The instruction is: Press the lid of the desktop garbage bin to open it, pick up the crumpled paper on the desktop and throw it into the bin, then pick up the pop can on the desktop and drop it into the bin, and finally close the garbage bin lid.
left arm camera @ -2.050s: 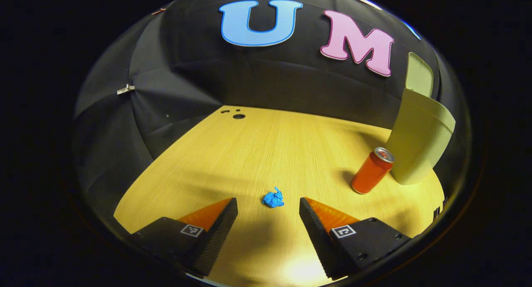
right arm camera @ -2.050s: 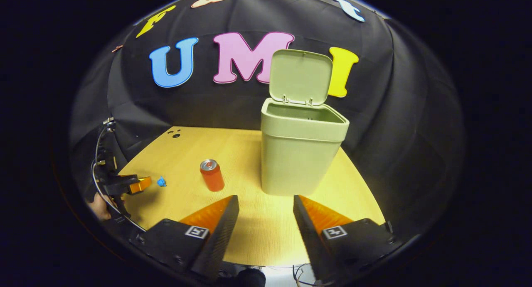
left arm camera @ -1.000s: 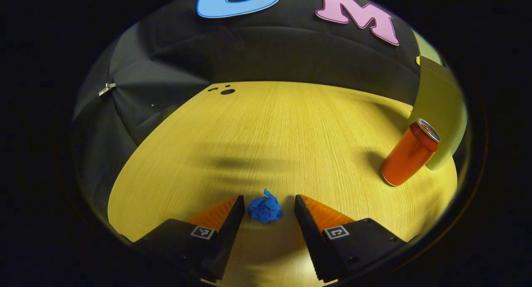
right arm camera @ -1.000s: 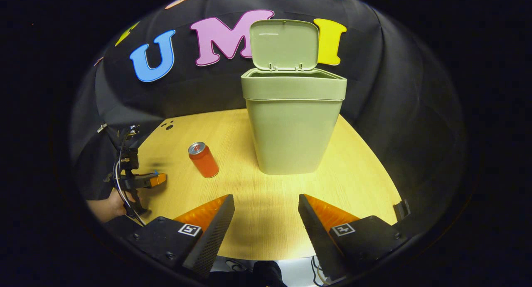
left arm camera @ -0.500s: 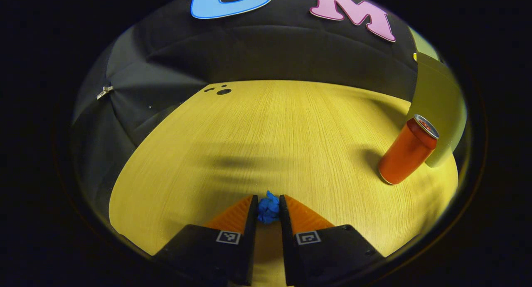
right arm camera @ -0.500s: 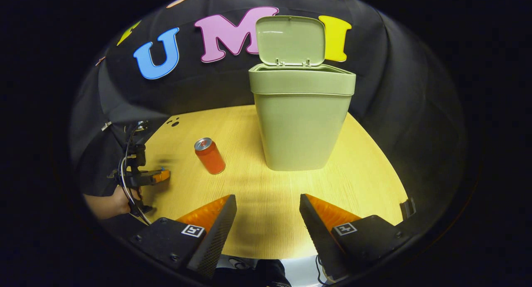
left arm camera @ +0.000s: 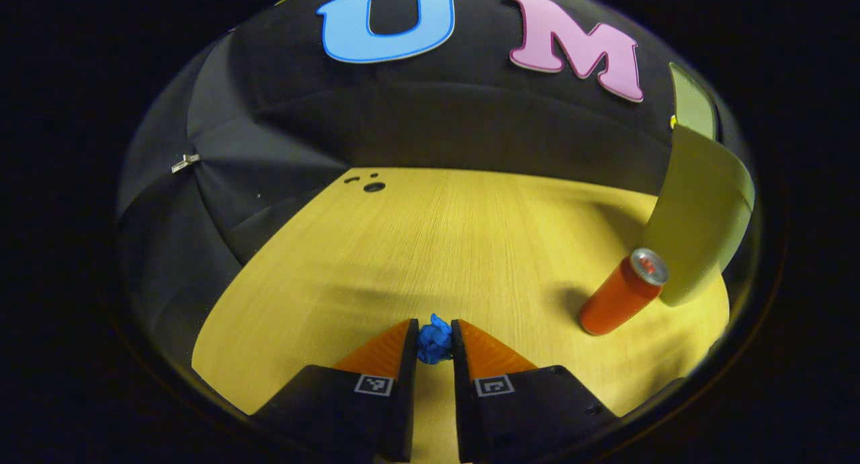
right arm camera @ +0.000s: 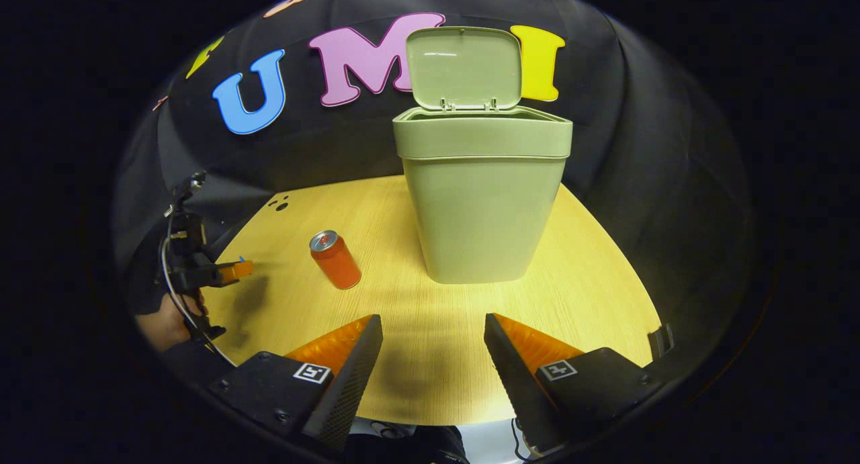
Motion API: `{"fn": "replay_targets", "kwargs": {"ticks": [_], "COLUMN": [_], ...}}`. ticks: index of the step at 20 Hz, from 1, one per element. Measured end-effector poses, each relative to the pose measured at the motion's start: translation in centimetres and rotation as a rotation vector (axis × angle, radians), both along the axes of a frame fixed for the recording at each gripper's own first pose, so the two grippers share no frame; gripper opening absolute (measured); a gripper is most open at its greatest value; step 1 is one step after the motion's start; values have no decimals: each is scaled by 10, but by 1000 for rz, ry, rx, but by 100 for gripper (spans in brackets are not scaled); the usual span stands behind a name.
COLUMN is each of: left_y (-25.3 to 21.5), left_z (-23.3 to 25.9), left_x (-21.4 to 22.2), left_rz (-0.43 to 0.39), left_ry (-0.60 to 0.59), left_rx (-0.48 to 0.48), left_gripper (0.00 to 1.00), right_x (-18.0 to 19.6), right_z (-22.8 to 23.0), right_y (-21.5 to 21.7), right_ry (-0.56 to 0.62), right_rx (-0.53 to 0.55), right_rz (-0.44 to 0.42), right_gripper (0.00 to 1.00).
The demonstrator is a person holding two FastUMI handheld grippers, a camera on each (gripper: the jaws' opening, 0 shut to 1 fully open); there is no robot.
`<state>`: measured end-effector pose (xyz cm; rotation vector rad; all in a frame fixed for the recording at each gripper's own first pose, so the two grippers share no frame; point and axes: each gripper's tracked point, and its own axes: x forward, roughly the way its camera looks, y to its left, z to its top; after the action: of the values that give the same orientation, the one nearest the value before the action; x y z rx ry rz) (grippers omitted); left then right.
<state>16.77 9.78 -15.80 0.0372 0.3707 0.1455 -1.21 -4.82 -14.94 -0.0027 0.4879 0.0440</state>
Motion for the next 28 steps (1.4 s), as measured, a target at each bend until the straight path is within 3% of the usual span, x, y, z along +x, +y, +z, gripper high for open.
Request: {"fn": "replay_targets", "kwargs": {"ticks": [1, 3, 6, 7, 8, 9, 13, 17, 28], "left_y": [-3, -11, -30, -38, -48, -57, -101, -145, -297], "left_z": [15, 43, 85, 99, 111, 124, 171, 207, 246], "left_x": [-4, -12, -20, -21, -20, -20, -11, -5, 18], "left_rz": [-14, -38, -80, -95, -109, -124, -195, -277, -581], "left_ry": [-23, -73, -140, -162, -183, -204, -278, -337, -387], "left_rx": [6, 12, 5, 0, -8, -16, -49, -62, -90], "left_gripper": [26, 30, 26, 30, 26, 30, 26, 29, 29], "right_x": [2, 6, 10, 12, 14, 16, 28, 42, 71], "right_z": [1, 1, 2, 3, 2, 3, 10, 15, 10], "right_y": [-2, -5, -13, -16, -19, -23, -37, -50, -79], "right_ry": [-3, -8, -14, -15, -15, -16, -43, -63, -49], "right_rx": [2, 2, 6, 6, 5, 3, 2, 7, 32], "right_rz": [-1, -3, -9, -10, -10, -12, -17, -19, -25], "right_gripper": [96, 97, 97, 97, 97, 97, 98, 98, 100]}}
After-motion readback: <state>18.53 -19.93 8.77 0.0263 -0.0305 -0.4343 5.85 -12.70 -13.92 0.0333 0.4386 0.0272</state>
